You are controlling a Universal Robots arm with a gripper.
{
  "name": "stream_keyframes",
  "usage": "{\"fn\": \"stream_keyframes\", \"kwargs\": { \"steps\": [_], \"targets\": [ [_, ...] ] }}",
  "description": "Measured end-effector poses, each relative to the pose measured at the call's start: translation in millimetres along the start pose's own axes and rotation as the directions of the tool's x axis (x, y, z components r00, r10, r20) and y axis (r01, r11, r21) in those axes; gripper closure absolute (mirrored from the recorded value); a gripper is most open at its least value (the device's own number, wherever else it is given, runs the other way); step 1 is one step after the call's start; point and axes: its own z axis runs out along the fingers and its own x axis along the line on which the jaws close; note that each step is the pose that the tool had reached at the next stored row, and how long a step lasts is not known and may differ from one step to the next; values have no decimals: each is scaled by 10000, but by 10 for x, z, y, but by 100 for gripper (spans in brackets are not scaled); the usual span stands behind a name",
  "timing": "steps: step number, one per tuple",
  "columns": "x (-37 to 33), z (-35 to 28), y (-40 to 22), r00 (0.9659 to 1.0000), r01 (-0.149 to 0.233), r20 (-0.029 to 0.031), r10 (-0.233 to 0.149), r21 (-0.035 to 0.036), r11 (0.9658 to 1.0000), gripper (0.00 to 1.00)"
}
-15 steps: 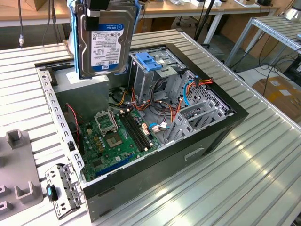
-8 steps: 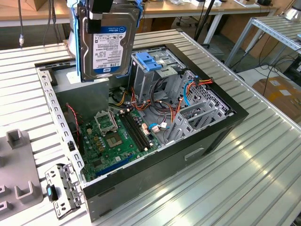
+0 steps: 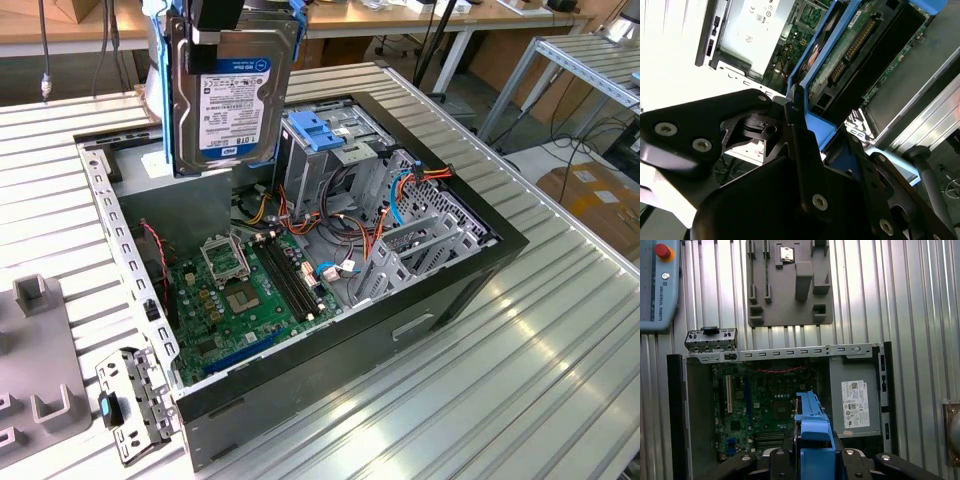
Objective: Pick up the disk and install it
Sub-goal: 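Insert the disk into the insertion slot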
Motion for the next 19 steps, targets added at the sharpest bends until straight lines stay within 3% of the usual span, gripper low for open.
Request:
{"fn": "stream_keyframes", "kwargs": {
  "steps": [8,19],
  "targets": [
    [79,-1,-7,10000,3,-24,-3,1,10000,63],
    [338,0,-28,10000,2,-68,-2,6,10000,63]
  ]
}}
